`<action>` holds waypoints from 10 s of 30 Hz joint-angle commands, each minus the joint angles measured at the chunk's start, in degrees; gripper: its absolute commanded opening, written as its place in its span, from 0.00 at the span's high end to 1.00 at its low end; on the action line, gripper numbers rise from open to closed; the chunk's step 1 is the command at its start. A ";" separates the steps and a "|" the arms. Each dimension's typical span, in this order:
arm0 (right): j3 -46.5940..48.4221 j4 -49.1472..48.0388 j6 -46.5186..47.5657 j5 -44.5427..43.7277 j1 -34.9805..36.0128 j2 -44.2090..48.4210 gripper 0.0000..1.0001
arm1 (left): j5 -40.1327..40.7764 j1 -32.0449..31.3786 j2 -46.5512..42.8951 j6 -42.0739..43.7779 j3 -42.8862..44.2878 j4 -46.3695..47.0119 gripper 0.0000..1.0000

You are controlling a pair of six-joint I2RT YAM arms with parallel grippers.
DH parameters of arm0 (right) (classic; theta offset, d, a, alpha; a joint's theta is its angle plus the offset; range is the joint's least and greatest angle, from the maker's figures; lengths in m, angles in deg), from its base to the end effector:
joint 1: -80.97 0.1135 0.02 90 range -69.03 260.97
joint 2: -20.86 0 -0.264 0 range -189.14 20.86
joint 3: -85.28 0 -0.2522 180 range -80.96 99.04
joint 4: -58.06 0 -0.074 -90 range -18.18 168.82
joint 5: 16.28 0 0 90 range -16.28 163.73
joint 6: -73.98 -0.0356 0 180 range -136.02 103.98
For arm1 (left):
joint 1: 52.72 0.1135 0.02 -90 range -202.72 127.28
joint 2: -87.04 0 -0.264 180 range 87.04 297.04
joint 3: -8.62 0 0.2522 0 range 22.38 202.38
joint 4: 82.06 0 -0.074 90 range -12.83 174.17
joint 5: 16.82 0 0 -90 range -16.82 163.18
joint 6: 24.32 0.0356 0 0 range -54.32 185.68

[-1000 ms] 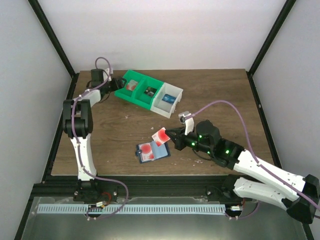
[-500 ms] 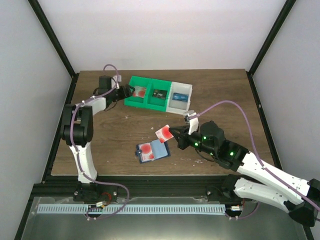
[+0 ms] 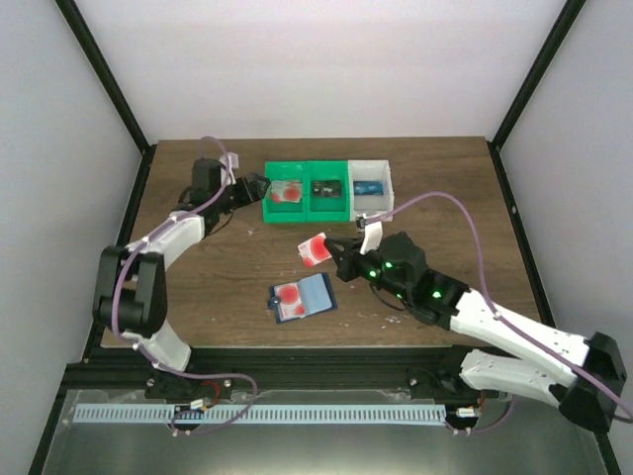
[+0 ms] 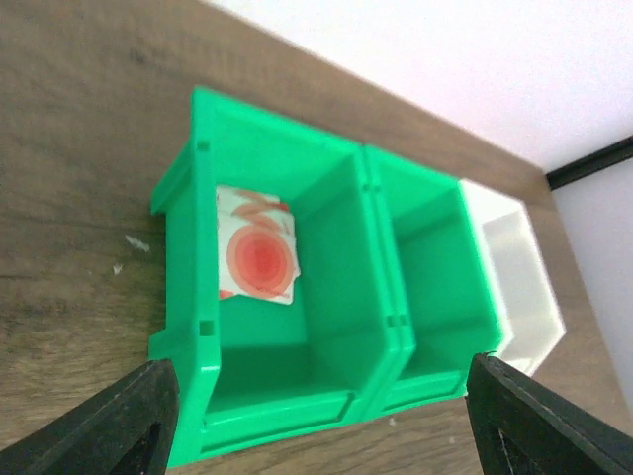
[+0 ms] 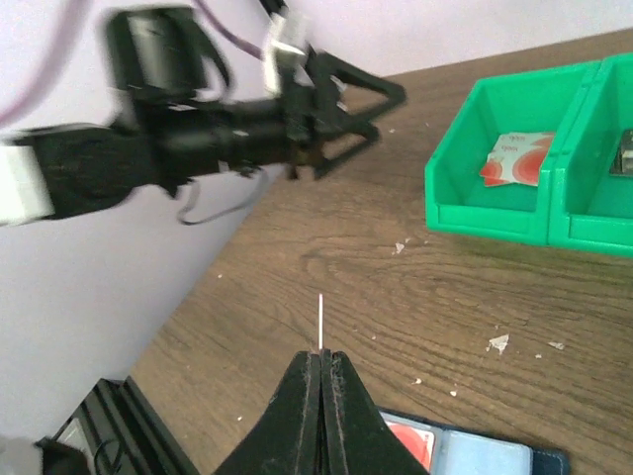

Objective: Take the credit cards out of the card holder

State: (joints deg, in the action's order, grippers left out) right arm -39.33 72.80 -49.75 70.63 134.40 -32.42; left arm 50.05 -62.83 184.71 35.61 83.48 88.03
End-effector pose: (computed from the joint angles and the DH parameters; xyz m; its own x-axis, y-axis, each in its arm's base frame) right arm 0.1333 0.1764 0.3104 -0.5363 0.2078 -0.8181 -0.5686 0.6274 0.5320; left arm 0.3692 -0.0800 0.2197 -0.7044 -0.3424 -0.6217 0.1546 0.7808 -0.6053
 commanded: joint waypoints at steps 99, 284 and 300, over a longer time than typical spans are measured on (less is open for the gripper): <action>2.44 -2.62 -1.21 26.61 -11.05 -27.19 0.66 | -4.41 -12.20 -46.69 -5.28 -30.11 -14.84 0.65; 11.59 21.77 21.60 50.28 -10.99 -11.19 0.63 | -35.77 -19.33 -57.94 -20.32 -48.31 16.26 1.00; 10.12 17.07 20.07 57.95 -10.98 -17.82 0.65 | -37.17 -19.31 -59.18 -22.04 -49.65 19.18 1.00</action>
State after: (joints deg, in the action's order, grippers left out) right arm -29.80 90.70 -30.04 126.50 123.51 -48.70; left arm 14.36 -81.98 126.13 13.28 33.69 105.45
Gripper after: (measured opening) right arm 0.353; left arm 0.025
